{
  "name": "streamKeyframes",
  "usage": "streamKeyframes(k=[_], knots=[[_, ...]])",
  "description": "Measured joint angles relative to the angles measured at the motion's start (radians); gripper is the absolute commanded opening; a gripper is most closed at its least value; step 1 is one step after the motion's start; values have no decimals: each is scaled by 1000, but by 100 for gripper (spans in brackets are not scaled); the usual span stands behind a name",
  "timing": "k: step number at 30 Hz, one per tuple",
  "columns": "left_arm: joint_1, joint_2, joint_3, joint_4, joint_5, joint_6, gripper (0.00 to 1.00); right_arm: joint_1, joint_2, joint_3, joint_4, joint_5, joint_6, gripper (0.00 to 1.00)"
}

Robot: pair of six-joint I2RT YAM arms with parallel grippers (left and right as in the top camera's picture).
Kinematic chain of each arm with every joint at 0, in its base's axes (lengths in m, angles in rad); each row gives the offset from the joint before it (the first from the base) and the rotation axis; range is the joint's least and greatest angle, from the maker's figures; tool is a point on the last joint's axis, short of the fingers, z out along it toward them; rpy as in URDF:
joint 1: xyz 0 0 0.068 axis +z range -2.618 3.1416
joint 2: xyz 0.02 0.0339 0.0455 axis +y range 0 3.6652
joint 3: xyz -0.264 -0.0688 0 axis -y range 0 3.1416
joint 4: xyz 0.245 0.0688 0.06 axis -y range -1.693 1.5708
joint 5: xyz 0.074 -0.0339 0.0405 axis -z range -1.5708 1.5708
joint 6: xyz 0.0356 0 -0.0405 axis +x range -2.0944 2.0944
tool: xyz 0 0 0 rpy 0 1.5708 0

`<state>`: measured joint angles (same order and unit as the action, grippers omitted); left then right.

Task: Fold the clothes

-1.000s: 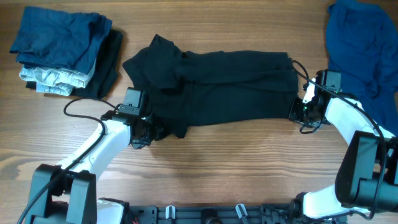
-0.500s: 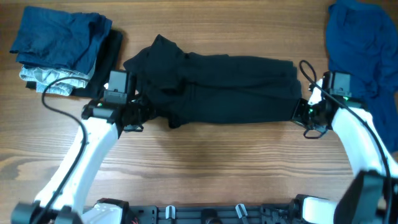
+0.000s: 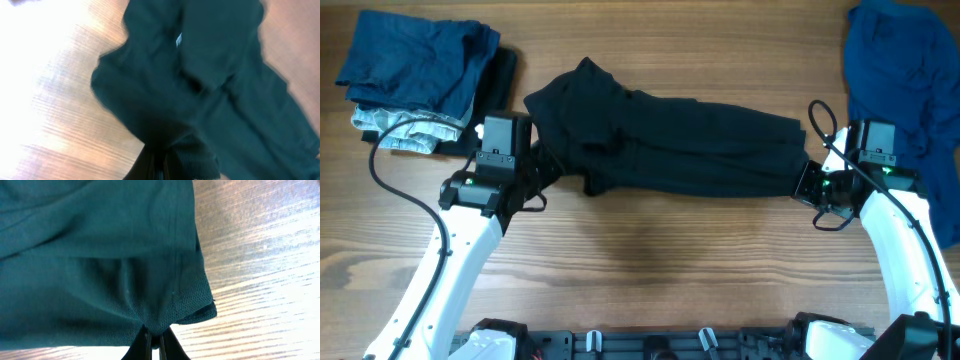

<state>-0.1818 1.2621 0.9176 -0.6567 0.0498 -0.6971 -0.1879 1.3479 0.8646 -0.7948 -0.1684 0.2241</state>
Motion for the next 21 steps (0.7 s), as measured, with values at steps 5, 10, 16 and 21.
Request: streamKeyframes(k=[5, 10, 16, 21], knots=[[0, 53, 1, 152, -26, 14, 4, 0, 19, 0, 32, 0, 0, 4], [-14, 209, 1, 282, -31, 42, 4, 0, 93, -1, 99, 0, 0, 4], [-16, 297, 2, 403, -43, 49, 4, 0, 145, -5, 254, 0, -2, 4], [-16, 304, 2, 435, -68, 49, 4, 0, 185, -5, 322, 0, -5, 4]])
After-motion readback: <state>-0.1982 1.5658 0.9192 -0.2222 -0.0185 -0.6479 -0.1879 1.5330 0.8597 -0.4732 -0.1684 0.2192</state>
